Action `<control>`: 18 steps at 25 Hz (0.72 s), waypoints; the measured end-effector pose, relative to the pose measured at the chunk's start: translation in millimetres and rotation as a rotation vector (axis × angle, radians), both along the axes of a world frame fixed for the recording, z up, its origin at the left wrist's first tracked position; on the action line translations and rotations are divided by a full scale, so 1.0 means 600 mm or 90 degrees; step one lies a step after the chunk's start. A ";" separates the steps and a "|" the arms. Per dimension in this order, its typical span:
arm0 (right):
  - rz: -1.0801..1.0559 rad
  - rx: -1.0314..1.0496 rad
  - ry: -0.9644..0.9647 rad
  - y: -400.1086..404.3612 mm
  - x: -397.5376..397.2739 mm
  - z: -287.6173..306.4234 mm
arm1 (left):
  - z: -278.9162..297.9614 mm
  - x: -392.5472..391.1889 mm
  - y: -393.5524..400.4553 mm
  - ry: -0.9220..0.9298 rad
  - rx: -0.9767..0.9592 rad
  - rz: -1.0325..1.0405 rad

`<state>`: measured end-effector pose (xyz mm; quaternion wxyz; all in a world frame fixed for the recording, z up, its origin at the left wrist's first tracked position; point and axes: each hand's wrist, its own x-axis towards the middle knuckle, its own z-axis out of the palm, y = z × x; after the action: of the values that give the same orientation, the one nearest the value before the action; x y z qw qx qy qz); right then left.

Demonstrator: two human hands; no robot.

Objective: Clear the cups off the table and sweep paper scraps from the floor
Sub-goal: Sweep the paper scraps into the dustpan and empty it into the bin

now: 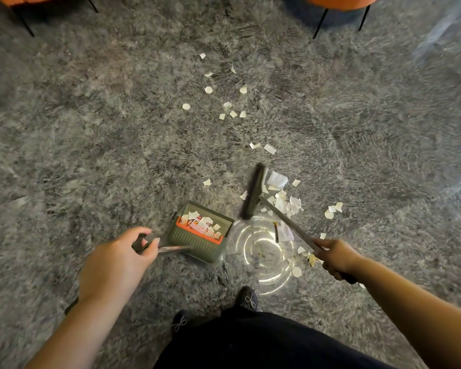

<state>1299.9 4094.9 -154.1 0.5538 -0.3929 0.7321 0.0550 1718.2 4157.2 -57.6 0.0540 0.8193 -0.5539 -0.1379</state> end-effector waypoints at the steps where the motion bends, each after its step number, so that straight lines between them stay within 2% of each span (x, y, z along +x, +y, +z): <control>1: 0.002 -0.004 -0.017 -0.006 0.015 0.000 | 0.004 0.006 -0.002 0.003 0.002 0.008; 9: 0.042 0.016 -0.057 -0.113 0.188 -0.035 | 0.015 0.106 -0.051 -0.009 -0.007 0.041; 12: 0.030 0.033 -0.072 -0.146 0.252 -0.051 | 0.002 0.154 -0.099 -0.010 0.014 0.039; 18: -0.030 0.062 -0.082 -0.214 0.366 -0.084 | -0.009 0.227 -0.184 -0.038 -0.039 0.002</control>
<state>1519.7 3966.2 -204.5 0.6197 -0.3505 0.7003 0.0520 1854.1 4047.0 -63.3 0.0623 0.8221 -0.5577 -0.0962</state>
